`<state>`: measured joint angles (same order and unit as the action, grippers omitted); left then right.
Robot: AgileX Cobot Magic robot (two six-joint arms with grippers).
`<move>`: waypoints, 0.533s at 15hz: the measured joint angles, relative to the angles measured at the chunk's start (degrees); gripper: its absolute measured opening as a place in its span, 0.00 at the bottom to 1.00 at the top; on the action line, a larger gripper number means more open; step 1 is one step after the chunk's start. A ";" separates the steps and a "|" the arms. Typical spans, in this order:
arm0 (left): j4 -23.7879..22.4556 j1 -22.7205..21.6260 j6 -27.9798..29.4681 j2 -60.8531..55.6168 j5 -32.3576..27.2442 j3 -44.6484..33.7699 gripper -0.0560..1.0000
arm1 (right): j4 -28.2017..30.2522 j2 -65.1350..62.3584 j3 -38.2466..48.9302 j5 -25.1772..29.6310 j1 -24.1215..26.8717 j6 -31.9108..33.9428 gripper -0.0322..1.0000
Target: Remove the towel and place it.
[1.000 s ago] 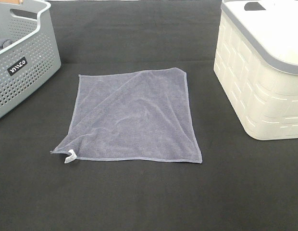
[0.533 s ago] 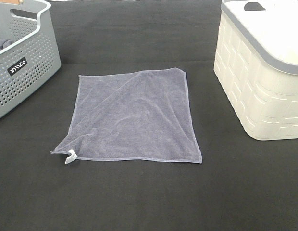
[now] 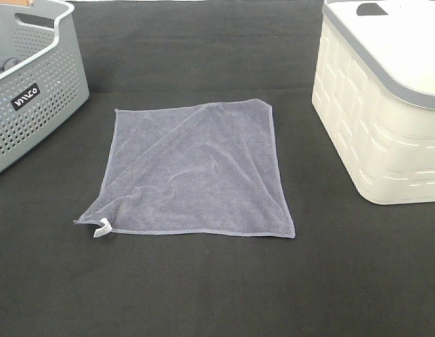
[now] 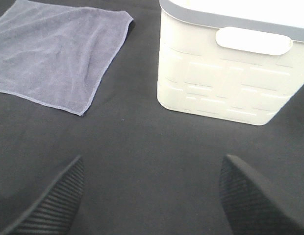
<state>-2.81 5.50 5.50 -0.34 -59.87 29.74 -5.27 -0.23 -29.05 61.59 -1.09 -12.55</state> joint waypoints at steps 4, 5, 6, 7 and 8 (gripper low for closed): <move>0.00 0.00 -0.80 0.00 -0.06 -0.46 0.77 | -0.06 0.00 0.06 -0.40 0.00 0.00 0.76; 0.00 0.00 -0.97 0.00 -0.06 -0.46 0.77 | -0.06 0.00 0.06 -0.40 0.00 0.00 0.76; 0.00 0.00 -1.20 0.00 -0.06 -0.46 0.77 | -0.06 0.00 0.06 -0.40 0.00 0.00 0.76; 0.00 0.00 -1.38 0.00 -0.06 -0.46 0.77 | -0.06 0.00 0.06 -0.40 0.00 0.00 0.76; 0.00 0.00 -1.43 0.00 -0.06 -0.46 0.77 | -0.06 0.00 0.06 -0.40 0.00 0.00 0.76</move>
<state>-2.81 5.50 4.07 -0.34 -59.93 29.28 -5.33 -0.23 -28.99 61.19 -1.09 -12.55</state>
